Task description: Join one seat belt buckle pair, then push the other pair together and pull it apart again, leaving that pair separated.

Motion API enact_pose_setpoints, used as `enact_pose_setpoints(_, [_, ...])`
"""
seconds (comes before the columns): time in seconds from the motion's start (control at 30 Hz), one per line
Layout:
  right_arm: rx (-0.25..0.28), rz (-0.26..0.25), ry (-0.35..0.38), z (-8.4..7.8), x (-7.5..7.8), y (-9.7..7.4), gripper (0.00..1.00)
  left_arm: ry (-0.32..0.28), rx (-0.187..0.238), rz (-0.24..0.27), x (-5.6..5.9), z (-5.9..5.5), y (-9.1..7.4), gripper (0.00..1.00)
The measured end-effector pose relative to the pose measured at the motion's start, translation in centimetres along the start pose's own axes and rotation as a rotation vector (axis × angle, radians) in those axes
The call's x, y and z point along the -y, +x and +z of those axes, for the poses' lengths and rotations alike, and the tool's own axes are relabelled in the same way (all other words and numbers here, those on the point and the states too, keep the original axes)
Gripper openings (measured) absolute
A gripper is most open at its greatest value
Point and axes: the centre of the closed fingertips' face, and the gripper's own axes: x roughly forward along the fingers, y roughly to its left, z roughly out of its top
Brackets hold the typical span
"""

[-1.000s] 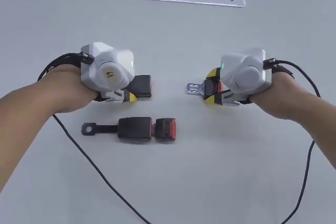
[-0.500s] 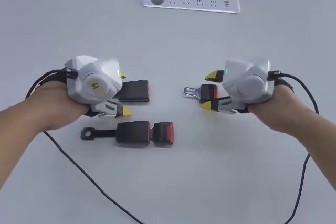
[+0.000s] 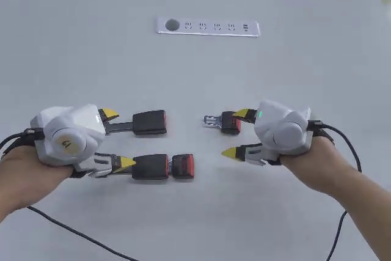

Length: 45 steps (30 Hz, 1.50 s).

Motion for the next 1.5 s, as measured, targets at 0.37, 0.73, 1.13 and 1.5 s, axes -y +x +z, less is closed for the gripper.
enact_pose_setpoints(0.37, [0.060,-0.045,0.115,-0.5,-3.9,-3.2,0.59,-0.149,0.035,0.061,2.9,-2.9,-3.9,0.78])
enact_pose_setpoints(0.73, [0.090,-0.133,0.214,-1.5,-4.9,-5.4,0.80,-0.268,0.080,0.125,4.5,-5.0,-6.6,0.93])
enact_pose_setpoints(1.13, [0.094,-0.194,0.291,-3.3,-5.6,-6.4,1.00,-0.342,0.086,0.184,5.0,-6.7,-7.9,1.00])
enact_pose_setpoints(1.5, [0.105,-0.189,0.281,-2.8,-6.4,-6.5,0.99,-0.347,0.105,0.208,5.3,-6.6,-8.6,1.00])
